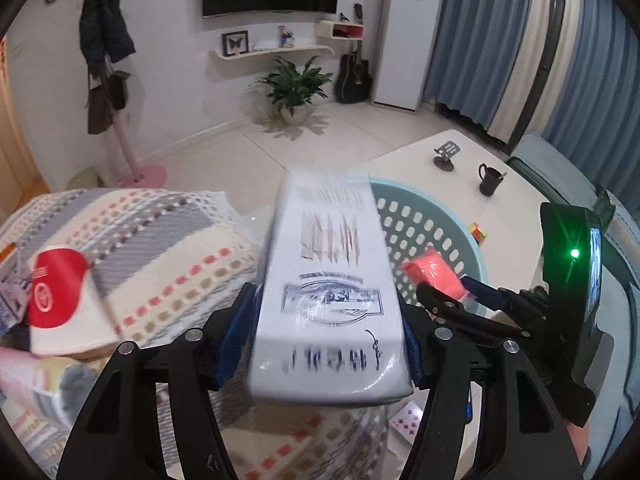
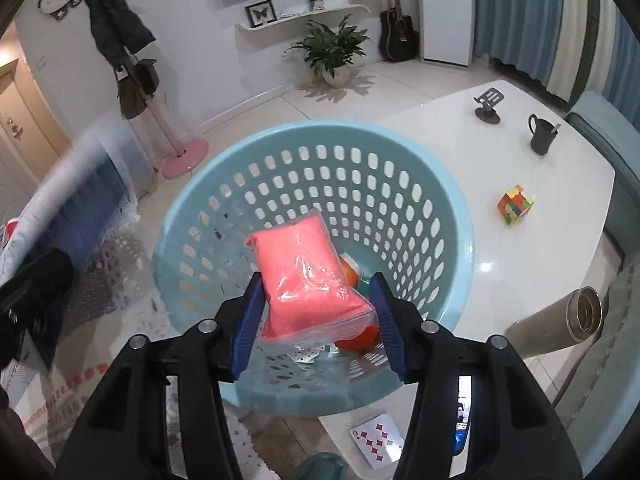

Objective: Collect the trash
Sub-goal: 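Carry carton and packet to the blue basket and open both tools, then grasp the clear plastic bottle with the left tool while the right tool grasps the pink yogurt bottle, then carry both bottles over the blue basket and open both tools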

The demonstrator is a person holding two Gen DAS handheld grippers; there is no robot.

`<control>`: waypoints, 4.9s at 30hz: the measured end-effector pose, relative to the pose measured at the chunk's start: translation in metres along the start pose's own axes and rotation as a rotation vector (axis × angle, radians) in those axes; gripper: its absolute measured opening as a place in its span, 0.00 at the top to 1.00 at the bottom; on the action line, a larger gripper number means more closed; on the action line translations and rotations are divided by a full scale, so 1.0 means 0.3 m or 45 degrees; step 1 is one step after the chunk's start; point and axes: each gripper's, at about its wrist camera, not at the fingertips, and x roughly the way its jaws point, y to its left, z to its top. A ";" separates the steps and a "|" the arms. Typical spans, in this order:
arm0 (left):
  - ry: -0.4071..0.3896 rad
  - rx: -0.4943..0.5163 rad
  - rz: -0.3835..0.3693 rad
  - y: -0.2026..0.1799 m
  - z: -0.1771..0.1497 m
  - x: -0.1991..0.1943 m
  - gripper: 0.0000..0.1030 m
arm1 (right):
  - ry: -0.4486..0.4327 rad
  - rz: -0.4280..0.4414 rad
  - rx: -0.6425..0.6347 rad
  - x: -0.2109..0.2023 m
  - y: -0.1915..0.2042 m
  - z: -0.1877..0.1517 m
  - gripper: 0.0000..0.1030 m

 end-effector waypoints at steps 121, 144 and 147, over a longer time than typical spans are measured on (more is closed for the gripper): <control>-0.191 -0.343 -0.153 0.337 0.129 -0.462 0.44 | -0.100 0.776 -0.157 -0.314 0.290 0.128 0.56; 0.120 -0.229 -0.217 0.074 0.115 0.058 0.42 | 0.000 0.336 0.091 0.078 -0.071 0.134 0.55; 0.094 -0.223 -0.216 0.086 0.115 0.034 0.37 | -0.037 0.410 0.148 0.055 -0.106 0.154 0.55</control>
